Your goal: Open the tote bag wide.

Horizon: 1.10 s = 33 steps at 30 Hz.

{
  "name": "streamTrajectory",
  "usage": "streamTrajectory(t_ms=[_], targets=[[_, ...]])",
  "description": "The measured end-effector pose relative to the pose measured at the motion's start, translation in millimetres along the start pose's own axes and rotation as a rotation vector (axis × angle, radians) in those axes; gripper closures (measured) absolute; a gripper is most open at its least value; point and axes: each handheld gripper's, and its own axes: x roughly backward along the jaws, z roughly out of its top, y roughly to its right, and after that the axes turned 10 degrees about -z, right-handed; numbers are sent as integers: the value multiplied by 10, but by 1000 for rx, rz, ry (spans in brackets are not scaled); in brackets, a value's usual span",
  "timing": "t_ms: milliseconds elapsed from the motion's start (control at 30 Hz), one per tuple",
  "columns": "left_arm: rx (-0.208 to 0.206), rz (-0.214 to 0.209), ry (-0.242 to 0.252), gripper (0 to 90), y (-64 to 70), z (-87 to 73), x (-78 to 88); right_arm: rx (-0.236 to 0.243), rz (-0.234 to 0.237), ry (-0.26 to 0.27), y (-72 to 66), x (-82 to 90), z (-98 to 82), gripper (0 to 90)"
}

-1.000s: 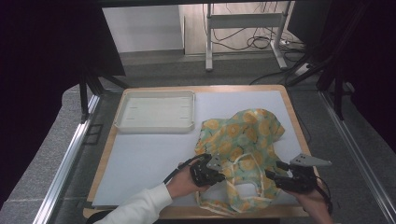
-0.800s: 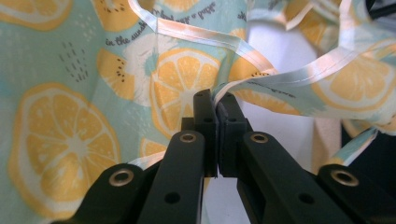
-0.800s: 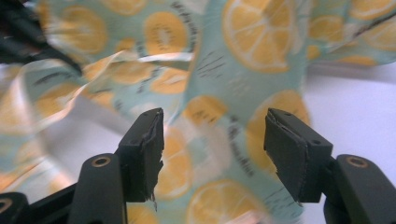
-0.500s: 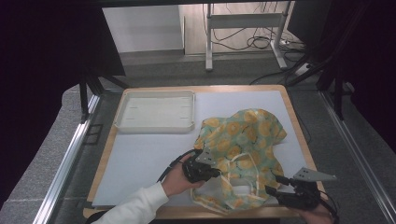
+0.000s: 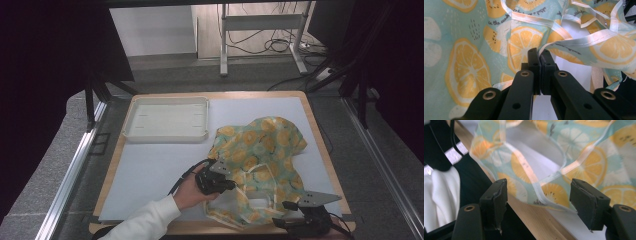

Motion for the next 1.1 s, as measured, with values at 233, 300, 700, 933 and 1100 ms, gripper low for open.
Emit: streamTrajectory(t_ms=[233,300,700,933,1100], targets=[[14,-7,1,889,-11,-5,-10,119,-87,-80,-83,-104,-19,548],[15,-8,1,888,-12,-5,-9,116,-90,-74,-68,-92,-17,678],[18,-22,19,888,-16,-6,14,41,-92,23,45,44,17,888],[9,-24,29,888,13,11,27,25,-121,72,79,105,50,888],[18,-31,56,888,45,32,73,0,-124,109,124,163,76,888]])
